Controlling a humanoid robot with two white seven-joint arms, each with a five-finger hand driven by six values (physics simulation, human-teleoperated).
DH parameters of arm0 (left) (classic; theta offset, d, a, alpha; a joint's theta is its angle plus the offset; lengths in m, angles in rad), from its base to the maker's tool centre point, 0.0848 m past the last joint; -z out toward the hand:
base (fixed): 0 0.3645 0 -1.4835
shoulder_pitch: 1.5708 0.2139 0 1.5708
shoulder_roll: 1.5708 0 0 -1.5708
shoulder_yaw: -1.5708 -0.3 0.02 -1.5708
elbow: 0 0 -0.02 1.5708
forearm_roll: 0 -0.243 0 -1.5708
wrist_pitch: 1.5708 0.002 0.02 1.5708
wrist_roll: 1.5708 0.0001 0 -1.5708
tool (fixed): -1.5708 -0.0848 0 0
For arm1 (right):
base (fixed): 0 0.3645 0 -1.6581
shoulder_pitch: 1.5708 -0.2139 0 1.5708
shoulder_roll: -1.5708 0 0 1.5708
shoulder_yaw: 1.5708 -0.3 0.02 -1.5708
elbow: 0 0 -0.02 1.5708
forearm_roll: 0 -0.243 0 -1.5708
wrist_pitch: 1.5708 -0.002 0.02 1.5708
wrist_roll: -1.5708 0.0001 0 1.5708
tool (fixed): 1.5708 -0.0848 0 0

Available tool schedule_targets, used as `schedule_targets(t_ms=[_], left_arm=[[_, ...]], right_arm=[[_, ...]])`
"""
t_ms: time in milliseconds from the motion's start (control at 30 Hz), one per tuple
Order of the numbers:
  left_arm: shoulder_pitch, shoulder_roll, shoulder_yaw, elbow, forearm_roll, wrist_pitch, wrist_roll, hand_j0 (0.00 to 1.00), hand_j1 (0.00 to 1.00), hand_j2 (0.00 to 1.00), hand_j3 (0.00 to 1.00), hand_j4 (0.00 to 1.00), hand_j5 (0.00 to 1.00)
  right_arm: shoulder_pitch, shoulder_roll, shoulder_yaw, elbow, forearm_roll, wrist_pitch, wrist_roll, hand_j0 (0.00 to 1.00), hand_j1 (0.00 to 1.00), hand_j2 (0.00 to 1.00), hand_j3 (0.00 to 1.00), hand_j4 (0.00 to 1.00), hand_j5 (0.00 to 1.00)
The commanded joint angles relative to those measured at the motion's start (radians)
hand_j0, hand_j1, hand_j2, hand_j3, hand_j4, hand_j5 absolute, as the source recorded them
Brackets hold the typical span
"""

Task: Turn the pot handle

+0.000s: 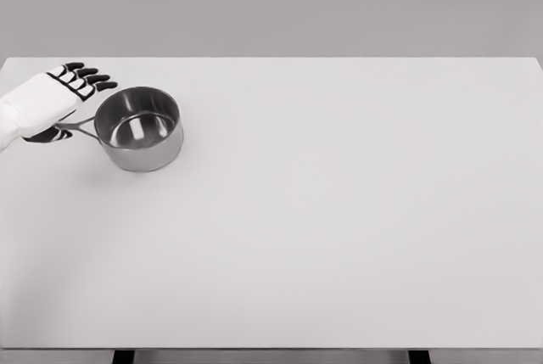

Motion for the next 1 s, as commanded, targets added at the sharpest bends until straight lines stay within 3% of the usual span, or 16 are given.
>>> schedule_targets(t_ms=[0, 333, 967], left_arm=[[0.000, 0.000, 0.001, 0.008, 0.006, 0.000, 0.001, 1.00, 1.00, 1.00, 1.00, 1.00, 1.00], [-0.041, -0.003, -0.007, 0.039, 0.003, 0.000, -0.001, 1.00, 1.00, 1.00, 1.00, 1.00, 1.00], [-0.051, -0.002, -0.005, 0.041, 0.004, 0.000, -0.002, 1.00, 1.00, 1.00, 1.00, 1.00, 1.00]], right_arm=[[0.000, 0.000, 0.000, 0.000, 0.000, 0.000, 0.000, 1.00, 1.00, 1.00, 1.00, 1.00, 1.00], [-0.002, 0.000, 0.000, 0.000, 0.000, 0.000, 0.000, 1.00, 1.00, 1.00, 1.00, 1.00, 1.00], [0.000, 0.000, 0.000, 0.000, 0.000, 0.000, 0.000, 1.00, 1.00, 1.00, 1.00, 1.00, 1.00]])
